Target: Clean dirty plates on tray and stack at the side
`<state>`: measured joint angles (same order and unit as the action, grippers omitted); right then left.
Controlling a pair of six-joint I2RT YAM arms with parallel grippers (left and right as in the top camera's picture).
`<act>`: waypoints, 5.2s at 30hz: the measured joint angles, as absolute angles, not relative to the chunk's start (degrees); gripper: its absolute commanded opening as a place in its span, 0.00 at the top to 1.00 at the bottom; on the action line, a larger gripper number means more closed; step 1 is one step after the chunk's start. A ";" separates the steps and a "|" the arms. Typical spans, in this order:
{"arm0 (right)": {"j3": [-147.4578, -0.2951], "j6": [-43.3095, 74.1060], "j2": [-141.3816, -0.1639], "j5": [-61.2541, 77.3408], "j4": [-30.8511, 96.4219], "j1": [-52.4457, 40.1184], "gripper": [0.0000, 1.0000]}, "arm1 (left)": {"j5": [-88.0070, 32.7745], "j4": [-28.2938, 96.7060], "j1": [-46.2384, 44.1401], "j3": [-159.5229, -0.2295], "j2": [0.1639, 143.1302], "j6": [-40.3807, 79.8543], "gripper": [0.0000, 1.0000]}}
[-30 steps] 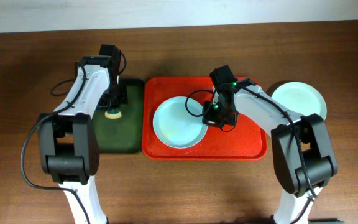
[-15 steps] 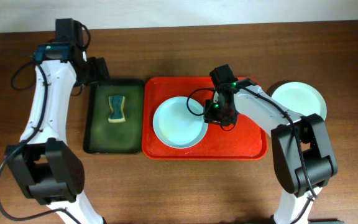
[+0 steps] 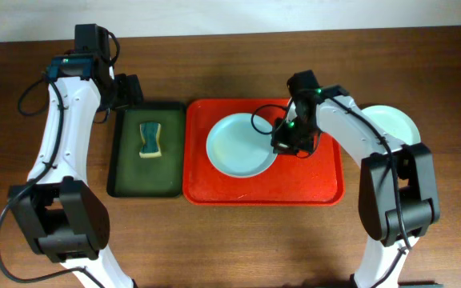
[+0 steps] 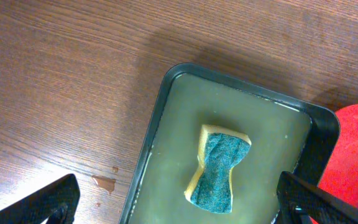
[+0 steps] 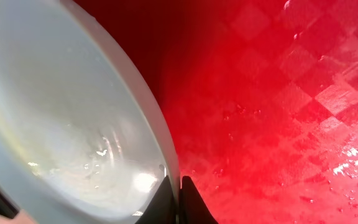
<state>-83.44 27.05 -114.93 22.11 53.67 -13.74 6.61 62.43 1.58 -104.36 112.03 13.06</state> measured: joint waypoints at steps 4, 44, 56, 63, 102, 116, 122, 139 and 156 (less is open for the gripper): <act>-88.90 28.05 -114.91 22.96 56.01 -16.01 0.96 | 6.61 62.43 1.58 -104.36 112.03 13.08 0.01; -103.81 4.08 -114.91 -48.47 39.22 -61.58 0.96 | 6.61 62.39 1.58 -104.36 112.03 13.08 0.01; -103.83 -18.57 -114.91 -58.57 30.61 -62.67 0.96 | 6.63 62.19 1.58 -104.36 112.03 13.10 0.01; -103.81 -19.09 -114.91 -59.07 29.04 -63.86 0.96 | 6.63 62.15 1.58 -104.36 112.03 13.10 0.01; -104.36 23.94 -114.91 1.87 79.75 26.39 0.96 | 6.44 62.39 1.58 -104.36 112.03 13.08 0.01; -100.09 23.75 -114.91 -4.71 74.54 28.88 0.54 | 6.44 62.39 1.58 -104.36 112.03 13.08 0.01; -99.77 23.77 -114.91 -5.19 74.59 28.82 0.19 | 6.44 62.39 1.58 -104.36 112.03 13.08 0.01; -93.78 -4.62 -114.91 10.76 74.54 6.35 0.01 | 6.42 62.39 1.58 -104.36 112.03 13.08 0.01; -93.51 -6.02 -114.91 8.67 72.82 -2.79 0.01 | 6.42 62.39 1.58 -104.36 112.03 13.08 0.01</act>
